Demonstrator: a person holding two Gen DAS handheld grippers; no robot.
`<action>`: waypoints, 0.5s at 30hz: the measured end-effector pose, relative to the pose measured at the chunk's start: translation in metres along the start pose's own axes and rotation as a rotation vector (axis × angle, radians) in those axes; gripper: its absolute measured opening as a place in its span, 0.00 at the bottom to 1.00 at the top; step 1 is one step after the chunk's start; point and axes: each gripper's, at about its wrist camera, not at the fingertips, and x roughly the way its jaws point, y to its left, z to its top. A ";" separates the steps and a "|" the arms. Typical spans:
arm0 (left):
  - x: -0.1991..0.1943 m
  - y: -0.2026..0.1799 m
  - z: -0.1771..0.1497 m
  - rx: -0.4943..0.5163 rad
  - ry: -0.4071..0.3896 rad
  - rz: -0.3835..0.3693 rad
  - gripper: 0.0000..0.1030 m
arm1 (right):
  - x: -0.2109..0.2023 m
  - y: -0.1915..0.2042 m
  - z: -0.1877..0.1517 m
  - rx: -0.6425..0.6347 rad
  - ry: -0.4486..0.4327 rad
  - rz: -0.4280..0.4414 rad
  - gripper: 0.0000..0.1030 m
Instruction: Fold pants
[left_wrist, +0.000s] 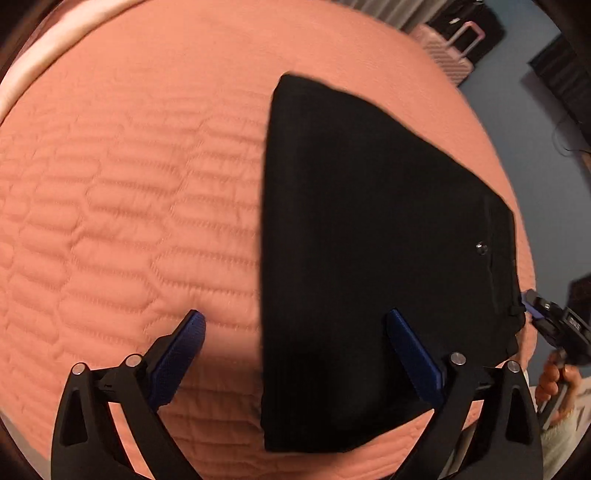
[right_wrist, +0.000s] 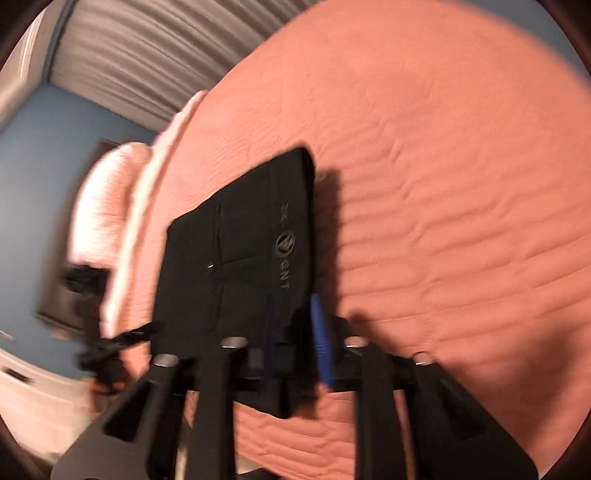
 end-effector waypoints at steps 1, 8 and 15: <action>0.000 -0.001 0.001 0.011 -0.010 -0.029 0.94 | 0.008 -0.002 -0.001 -0.003 0.020 0.012 0.52; 0.030 -0.040 0.003 0.115 0.000 -0.132 0.92 | 0.034 0.007 0.006 -0.104 0.009 0.137 0.64; 0.025 -0.031 0.026 0.055 -0.048 -0.076 0.22 | 0.043 0.030 0.002 -0.143 0.001 0.042 0.24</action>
